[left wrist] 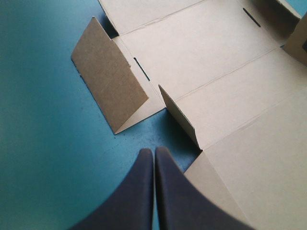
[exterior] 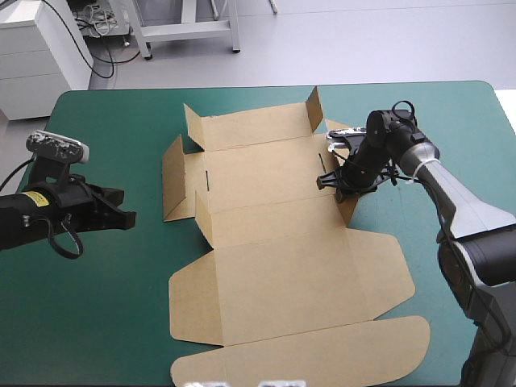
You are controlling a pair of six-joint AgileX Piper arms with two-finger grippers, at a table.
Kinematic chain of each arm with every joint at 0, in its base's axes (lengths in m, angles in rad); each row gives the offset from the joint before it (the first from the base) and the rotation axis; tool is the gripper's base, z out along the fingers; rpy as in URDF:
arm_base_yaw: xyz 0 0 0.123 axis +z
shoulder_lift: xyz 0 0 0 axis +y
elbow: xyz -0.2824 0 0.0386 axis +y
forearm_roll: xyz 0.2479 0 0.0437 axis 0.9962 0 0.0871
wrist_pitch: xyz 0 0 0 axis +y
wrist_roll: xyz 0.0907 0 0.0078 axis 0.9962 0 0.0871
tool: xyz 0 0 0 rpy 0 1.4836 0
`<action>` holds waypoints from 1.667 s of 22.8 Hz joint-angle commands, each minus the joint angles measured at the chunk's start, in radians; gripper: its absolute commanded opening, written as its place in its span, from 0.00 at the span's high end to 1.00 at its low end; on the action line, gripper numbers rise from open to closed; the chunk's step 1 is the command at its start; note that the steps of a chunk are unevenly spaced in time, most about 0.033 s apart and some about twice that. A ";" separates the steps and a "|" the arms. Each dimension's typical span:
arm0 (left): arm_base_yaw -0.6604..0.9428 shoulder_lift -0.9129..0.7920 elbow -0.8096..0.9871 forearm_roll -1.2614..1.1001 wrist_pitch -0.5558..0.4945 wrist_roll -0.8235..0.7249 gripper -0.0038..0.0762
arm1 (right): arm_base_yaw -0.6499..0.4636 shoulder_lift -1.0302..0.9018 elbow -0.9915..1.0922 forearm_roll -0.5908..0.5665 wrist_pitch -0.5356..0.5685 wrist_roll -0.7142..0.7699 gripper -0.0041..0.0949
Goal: Fold the box
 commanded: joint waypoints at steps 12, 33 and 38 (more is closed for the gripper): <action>-0.005 -0.084 -0.030 0.059 -0.044 -0.060 0.96 | -0.007 -0.040 -0.132 0.002 -0.013 -0.247 0.98; -0.005 -0.137 -0.030 0.057 -0.016 -0.113 0.96 | 0.201 -0.040 -0.265 -0.150 -0.344 -0.751 0.98; -0.005 -0.137 -0.030 0.056 -0.011 -0.116 0.96 | 0.244 -0.001 -0.265 -0.143 -0.380 -0.865 0.98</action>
